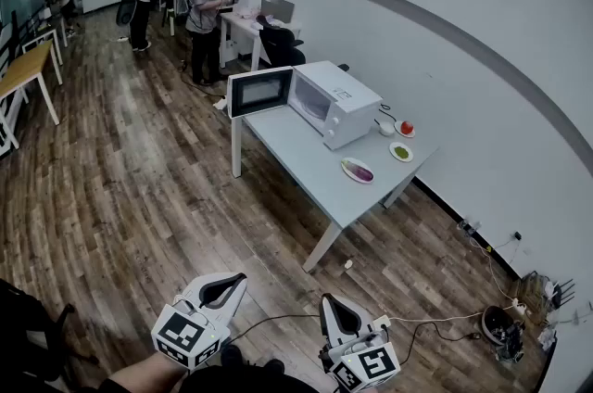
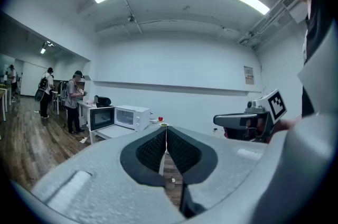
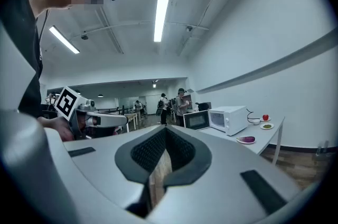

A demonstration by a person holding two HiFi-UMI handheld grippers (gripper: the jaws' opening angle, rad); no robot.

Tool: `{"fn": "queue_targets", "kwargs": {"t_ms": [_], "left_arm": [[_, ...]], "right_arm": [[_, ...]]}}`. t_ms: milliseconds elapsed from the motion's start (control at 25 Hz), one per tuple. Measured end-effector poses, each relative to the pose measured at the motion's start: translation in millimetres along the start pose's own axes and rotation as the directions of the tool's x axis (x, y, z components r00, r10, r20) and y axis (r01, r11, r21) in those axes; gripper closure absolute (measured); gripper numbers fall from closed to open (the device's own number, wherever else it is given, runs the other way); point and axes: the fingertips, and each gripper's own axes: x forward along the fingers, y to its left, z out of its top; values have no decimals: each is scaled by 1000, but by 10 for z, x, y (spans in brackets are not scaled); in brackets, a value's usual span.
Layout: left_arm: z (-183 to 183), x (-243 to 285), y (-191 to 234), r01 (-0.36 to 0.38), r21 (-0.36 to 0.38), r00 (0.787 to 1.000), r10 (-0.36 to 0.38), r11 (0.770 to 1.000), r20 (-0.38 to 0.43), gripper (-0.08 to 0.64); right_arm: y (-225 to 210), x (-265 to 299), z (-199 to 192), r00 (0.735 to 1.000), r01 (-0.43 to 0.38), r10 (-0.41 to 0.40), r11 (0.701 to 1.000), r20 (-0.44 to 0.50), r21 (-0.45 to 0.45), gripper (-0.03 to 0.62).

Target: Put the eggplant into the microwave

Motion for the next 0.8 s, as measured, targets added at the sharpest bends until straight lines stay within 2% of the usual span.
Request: {"fn": "queue_targets", "kwargs": {"t_ms": [520,800], "left_arm": [[0,-168,272,5,-14,1000,-5,1000,3,549],[0,-326,549,19,-17,1000,-18,1000,24,551]], "right_arm": [[213,239,13,1000,-4,4,1000,1,2,578],[330,463,11,1000,24,-25,998,18,59,578]]}}
